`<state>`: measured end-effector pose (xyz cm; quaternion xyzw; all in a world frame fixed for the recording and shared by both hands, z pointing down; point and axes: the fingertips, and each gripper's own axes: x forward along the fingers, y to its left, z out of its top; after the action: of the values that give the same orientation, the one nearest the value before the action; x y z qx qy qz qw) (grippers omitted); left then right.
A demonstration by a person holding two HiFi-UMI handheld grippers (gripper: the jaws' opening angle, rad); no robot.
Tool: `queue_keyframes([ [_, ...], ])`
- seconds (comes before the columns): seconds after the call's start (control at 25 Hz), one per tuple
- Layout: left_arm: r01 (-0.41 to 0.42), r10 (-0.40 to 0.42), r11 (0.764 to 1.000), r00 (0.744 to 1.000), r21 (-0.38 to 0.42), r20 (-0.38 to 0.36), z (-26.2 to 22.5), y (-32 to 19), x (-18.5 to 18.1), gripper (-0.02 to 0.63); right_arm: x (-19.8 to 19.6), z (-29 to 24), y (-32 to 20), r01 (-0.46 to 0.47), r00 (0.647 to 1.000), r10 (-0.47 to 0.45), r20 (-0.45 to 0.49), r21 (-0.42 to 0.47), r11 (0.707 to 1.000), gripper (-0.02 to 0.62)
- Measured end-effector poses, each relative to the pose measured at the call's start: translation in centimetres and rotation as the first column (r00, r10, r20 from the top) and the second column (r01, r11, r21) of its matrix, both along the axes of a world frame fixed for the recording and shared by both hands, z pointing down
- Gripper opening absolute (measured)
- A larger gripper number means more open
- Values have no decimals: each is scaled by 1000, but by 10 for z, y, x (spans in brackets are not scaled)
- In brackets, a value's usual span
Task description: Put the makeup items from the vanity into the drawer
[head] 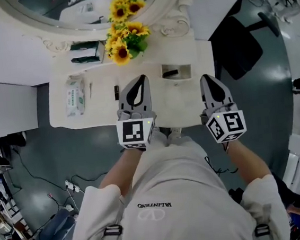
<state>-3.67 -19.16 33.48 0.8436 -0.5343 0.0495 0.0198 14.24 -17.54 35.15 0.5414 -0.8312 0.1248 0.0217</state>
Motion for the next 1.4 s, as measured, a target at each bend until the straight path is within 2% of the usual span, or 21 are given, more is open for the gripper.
queue_keyframes([
  [0.24, 12, -8, 996, 998, 87, -56, -44, 8, -27, -2, 10, -38, 6, -22, 1000, 23, -8, 59, 998, 9],
  [0.52, 36, -27, 985, 998, 167, -59, -76, 10, -60, -2, 26, -80, 13, -54, 998, 58, -24, 139, 989, 9],
  [0.72, 43, -32, 978, 998, 205, -55, -92, 12, -71, -2, 36, -101, 23, -73, 995, 85, -53, 196, 978, 9],
  [1.16, 52, -29, 960, 996, 275, -87, -134, 13, -90, -2, 63, -124, 34, -109, 989, 128, -76, 218, 970, 9],
  [1.4, 54, -31, 962, 995, 269, -90, -131, 16, -91, -2, 71, -120, 35, -124, 987, 142, -72, 216, 969, 9],
])
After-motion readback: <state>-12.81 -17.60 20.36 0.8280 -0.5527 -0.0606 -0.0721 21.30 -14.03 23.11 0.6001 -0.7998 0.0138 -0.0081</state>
